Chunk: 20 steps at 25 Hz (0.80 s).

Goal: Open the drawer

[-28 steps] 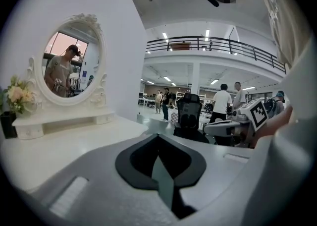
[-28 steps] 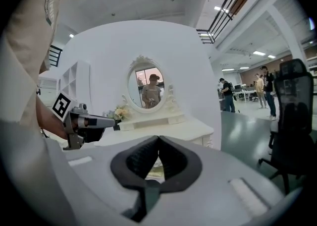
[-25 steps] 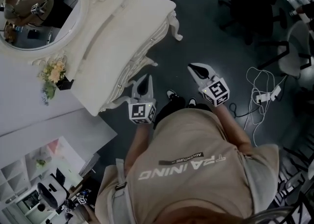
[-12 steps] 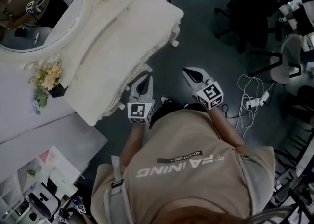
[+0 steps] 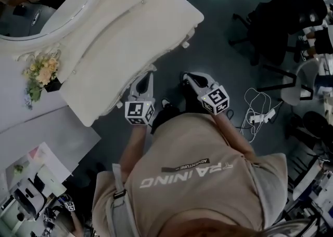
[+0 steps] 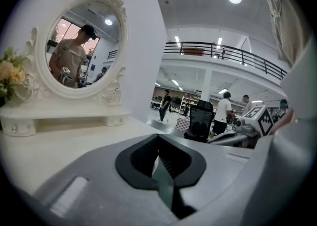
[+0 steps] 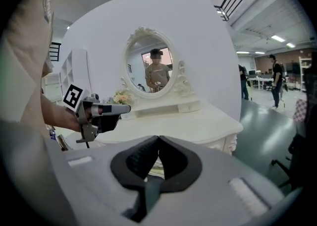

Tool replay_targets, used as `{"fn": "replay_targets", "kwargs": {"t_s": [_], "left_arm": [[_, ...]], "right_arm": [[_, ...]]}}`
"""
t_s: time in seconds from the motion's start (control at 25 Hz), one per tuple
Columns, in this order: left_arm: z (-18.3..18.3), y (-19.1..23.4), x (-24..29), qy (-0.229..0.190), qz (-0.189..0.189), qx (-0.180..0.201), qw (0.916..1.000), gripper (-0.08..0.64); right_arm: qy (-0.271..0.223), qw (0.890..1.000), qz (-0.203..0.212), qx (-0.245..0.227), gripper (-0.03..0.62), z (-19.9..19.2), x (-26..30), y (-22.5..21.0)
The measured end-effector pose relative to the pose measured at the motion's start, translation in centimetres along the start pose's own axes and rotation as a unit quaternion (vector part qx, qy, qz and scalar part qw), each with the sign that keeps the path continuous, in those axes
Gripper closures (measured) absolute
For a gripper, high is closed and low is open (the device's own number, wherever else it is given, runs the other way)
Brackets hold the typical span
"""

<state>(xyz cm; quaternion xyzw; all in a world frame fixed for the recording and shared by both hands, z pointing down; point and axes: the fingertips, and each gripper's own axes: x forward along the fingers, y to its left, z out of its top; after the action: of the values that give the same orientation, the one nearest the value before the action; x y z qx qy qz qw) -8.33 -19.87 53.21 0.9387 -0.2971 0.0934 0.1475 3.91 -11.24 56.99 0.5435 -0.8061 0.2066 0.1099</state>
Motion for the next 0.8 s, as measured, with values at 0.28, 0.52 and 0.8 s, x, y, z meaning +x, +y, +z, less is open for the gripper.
{"fn": "replay_targets", "kwargs": {"t_s": [0.28,0.52,0.8], "left_arm": [[2.3,1.7,2.2,0.008,0.106,-0.008,0.9943,0.561],[2.9,0.9,7.8,0.026,0.155,-0.008,0.9875,0.561],[2.4,-0.2,10.0,0.034,0.206,-0.013,0.9779,0.561]], "right_arm": [[-0.002,0.995,0.101,-0.016,0.589,2.6,5.1,-4.5],[0.010,0.990,0.142,0.002,0.588,2.9,8.6,-12.6],[0.068,0.978,0.196,-0.020,0.589,0.3,9.5,-16.7]]}}
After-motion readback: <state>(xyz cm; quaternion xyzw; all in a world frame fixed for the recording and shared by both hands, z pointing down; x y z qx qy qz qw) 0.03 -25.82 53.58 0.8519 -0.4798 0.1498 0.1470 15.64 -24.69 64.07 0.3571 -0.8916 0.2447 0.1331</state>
